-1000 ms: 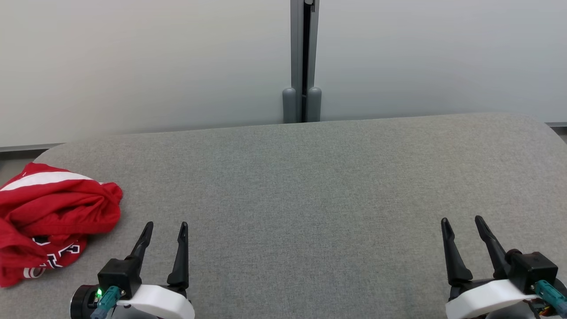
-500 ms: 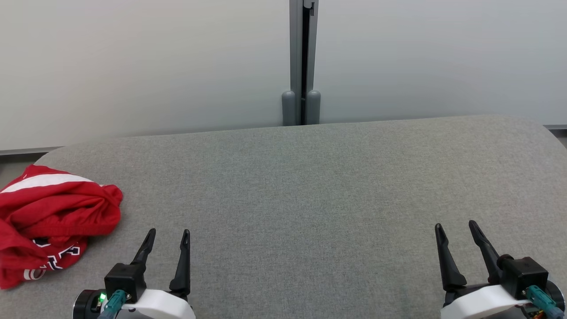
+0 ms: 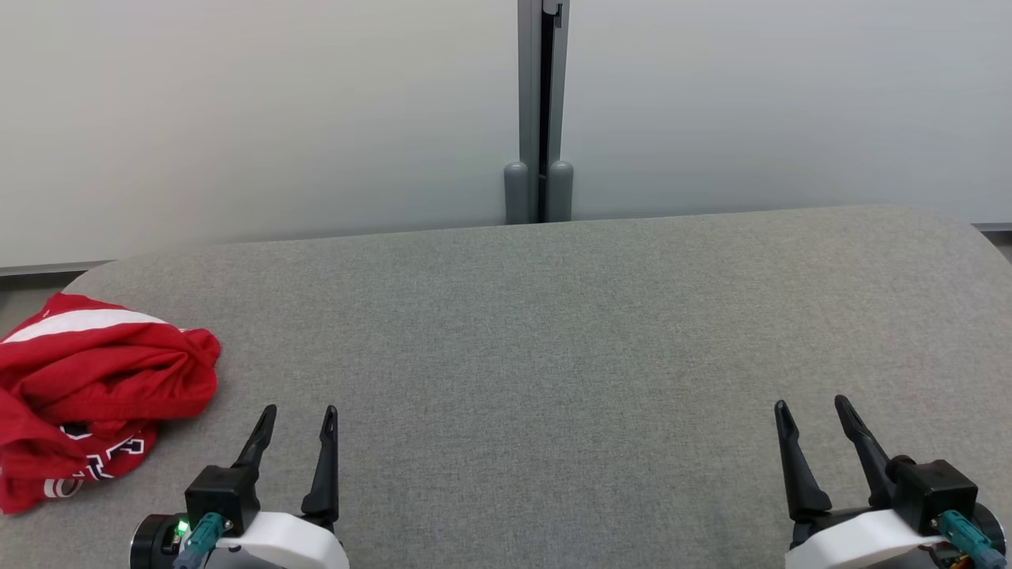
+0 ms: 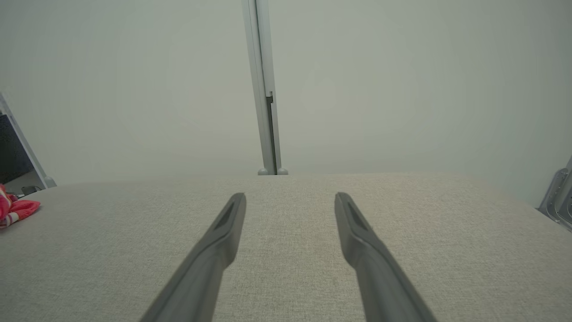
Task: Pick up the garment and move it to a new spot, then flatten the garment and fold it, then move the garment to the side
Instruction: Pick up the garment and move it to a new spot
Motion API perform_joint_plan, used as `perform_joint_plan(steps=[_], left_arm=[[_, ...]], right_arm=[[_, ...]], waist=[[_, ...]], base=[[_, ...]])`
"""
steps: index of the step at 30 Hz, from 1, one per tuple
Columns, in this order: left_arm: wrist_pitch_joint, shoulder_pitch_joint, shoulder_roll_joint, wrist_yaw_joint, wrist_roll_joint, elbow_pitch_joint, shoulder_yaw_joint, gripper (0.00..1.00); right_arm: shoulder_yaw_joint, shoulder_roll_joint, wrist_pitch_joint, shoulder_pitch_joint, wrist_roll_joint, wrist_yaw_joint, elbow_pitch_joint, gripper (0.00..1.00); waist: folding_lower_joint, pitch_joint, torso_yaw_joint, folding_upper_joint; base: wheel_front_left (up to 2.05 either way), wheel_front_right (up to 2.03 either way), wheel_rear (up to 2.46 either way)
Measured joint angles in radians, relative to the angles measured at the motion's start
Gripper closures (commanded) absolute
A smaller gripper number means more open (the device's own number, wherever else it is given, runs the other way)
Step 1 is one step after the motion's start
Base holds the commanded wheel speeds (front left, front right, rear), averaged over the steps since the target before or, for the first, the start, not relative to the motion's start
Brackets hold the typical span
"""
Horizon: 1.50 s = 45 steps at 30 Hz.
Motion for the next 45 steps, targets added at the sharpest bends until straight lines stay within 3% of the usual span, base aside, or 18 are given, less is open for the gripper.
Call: perform_joint_plan(steps=[6,12,30,37,45], left_arm=[[-0.001,-0.011,-0.002,0.003,-0.004,0.002,-0.001,0.00],[-0.001,-0.032,-0.001,0.007,-0.008,-0.007,0.003,0.00],[-0.001,-0.043,0.000,0.007,0.003,-0.027,0.054,0.00],[-0.001,-0.042,0.000,0.006,0.003,-0.026,0.058,0.00],[-0.001,-0.045,-0.001,0.006,0.003,-0.026,0.058,0.00]], right_arm=[[0.004,-0.006,0.002,0.000,0.004,0.000,-0.014,0.00],[0.005,-0.009,0.012,0.005,0.000,0.000,-0.053,0.00],[0.041,-0.009,0.050,-0.001,-0.006,0.000,-0.109,0.00],[0.043,-0.009,0.051,-0.003,-0.005,0.000,-0.111,0.00],[0.043,-0.018,0.053,-0.006,0.002,0.000,-0.109,0.00]], waist=[[0.0000,0.004,0.024,0.0000],[0.0000,0.008,0.090,0.0000],[0.0000,0.026,0.427,0.0000],[0.0000,0.030,0.470,0.0000],[0.0000,0.036,0.471,0.0000]], base=[[0.00,0.00,0.00],[0.00,0.00,0.00],[0.00,0.00,0.00],[0.00,0.00,0.00],[0.00,0.00,0.00]])
